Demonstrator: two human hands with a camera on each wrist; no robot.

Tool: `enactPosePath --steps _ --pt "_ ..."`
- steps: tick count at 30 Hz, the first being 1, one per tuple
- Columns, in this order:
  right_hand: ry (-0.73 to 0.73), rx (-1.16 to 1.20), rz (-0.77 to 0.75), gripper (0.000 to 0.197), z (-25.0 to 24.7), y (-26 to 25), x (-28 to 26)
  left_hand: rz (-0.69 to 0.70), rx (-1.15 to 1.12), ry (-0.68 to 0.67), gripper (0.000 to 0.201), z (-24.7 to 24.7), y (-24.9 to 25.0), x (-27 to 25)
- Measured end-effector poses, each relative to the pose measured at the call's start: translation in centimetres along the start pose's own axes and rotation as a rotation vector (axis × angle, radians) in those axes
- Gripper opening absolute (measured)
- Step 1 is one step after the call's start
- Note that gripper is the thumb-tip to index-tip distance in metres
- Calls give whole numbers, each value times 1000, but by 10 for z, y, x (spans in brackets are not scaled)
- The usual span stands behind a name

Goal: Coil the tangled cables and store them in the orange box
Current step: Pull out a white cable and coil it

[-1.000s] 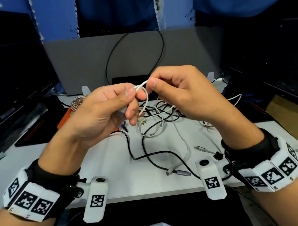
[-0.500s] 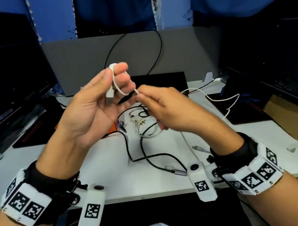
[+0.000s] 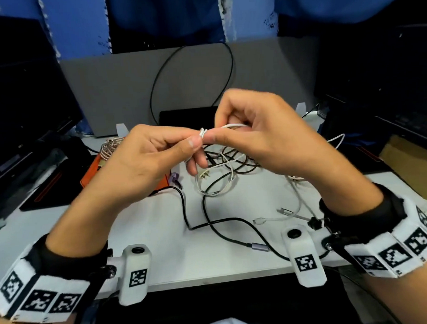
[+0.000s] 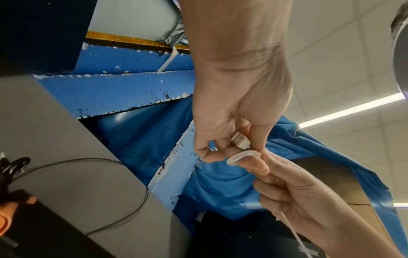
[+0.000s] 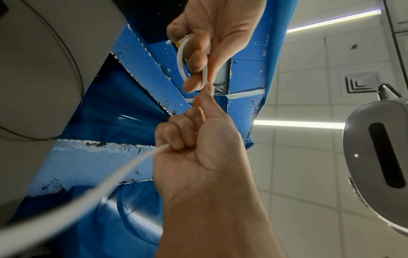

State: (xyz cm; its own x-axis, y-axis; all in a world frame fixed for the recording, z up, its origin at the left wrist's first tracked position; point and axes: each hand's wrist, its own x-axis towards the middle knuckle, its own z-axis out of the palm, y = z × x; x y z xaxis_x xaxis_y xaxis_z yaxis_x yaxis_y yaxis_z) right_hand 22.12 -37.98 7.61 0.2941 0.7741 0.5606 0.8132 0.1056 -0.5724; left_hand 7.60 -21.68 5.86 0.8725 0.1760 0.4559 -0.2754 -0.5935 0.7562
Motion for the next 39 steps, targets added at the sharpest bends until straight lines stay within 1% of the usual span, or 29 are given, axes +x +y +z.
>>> enactPosePath --steps 2,5,7,9,13,15,16,18,21,22,24,26,29,30,31,33,34,35,37,39 --pt "51 24 -4 27 3 1 0 0 -11 -33 28 -3 0 0" --pt "-20 17 -35 12 8 0 1 -4 -127 -64 24 -5 -3 0" --pt "-45 0 -47 13 10 0 2 -21 -236 -106 25 -4 -5 -1" --pt "-28 -10 -43 16 8 1 1 -51 -310 -142 25 -1 -5 -2" --pt "-28 -21 -44 18 3 2 0 -85 -355 -172 30 -2 -4 -2" --pt "-32 -8 -64 18 4 2 0 -89 -356 -168 29 -4 -3 -2" --pt "-22 3 -73 18 5 2 0 -76 -370 -156 27 -4 -2 -3" --pt "21 26 -80 19 8 3 2 -41 -465 -90 26 -2 1 -2" --pt "62 52 -28 26 12 8 5 -23 -724 86 31 1 4 2" --pt "38 32 -7 30 15 9 5 -24 -786 155 33 1 3 4" --pt "-65 -43 14 38 24 9 4 -22 -829 272 33 0 2 6" --pt "-151 -120 34 41 34 9 2 -20 -748 339 30 2 -1 8" --pt "-236 -194 40 22 47 9 -1 -20 -393 370 27 12 -7 8" --pt "-259 -216 36 20 50 9 -1 -24 -270 369 26 15 -9 7" --pt "-268 -233 35 21 51 8 -1 -19 -154 359 26 18 -11 6" --pt "-246 -224 51 25 46 7 -1 33 135 324 25 20 -17 5" --pt "-219 -207 60 24 41 7 0 63 279 289 26 19 -19 4" --pt "-188 -186 69 22 36 7 1 83 369 237 26 17 -19 4" --pt "-133 -115 88 19 26 8 2 69 352 101 29 12 -17 5" --pt "-67 -23 102 19 19 8 2 35 306 17 33 5 -14 6"
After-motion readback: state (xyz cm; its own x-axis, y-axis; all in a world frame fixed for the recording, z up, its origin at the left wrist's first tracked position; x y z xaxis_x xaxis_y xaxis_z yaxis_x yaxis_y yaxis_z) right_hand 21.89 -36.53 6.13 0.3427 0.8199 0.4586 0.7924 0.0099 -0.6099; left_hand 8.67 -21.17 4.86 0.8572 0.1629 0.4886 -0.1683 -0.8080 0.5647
